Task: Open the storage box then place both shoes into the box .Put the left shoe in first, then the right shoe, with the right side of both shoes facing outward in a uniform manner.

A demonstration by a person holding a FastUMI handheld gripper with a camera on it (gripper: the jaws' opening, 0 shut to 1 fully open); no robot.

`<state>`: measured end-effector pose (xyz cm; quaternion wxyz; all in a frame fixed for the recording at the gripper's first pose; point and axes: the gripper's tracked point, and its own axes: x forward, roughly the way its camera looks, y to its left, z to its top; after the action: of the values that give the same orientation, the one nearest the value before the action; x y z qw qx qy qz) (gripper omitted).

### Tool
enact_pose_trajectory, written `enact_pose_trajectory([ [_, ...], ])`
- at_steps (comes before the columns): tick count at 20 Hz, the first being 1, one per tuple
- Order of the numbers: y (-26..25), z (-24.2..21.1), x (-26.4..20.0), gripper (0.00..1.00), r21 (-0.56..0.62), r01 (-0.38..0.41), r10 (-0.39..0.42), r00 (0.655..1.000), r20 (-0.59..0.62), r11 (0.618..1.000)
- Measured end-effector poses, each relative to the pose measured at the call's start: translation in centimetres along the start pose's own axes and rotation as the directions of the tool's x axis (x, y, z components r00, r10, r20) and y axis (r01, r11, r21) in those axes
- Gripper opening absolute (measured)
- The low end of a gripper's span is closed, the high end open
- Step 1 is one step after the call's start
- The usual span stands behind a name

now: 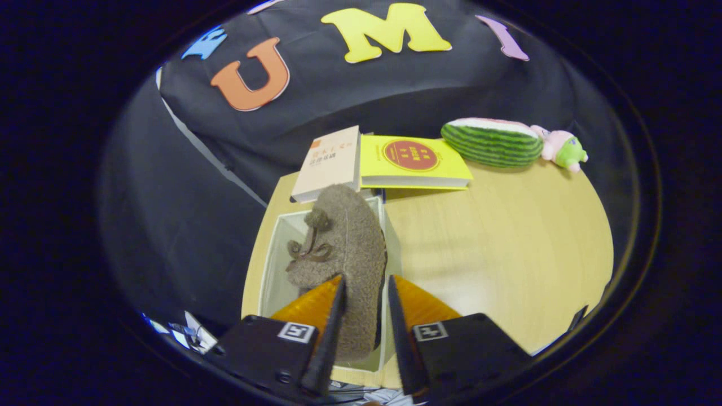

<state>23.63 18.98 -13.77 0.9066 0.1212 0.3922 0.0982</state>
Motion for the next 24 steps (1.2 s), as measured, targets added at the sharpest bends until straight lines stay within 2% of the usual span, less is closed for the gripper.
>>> enact_pose_trajectory([
  [4, -1.0, 2.5, -3.0, 1.0, -0.086, 0.052, -0.036, 0.984, 0.175, 0.995],
  [9, -2.2, 4.0, -7.4, 1.0, -0.144, 0.087, -0.035, 0.943, 0.33, 0.986],
  [14, -3.2, 5.1, -13.0, 1.0, -0.16, 0.119, -0.029, 0.88, 0.473, 0.98],
  [17, -4.1, 5.4, -16.9, 1.0, -0.149, 0.144, -0.033, 0.818, 0.575, 0.978],
  [24, -6.7, 4.8, -25.5, 1.0, -0.103, 0.194, -0.041, 0.621, 0.783, 0.976],
])
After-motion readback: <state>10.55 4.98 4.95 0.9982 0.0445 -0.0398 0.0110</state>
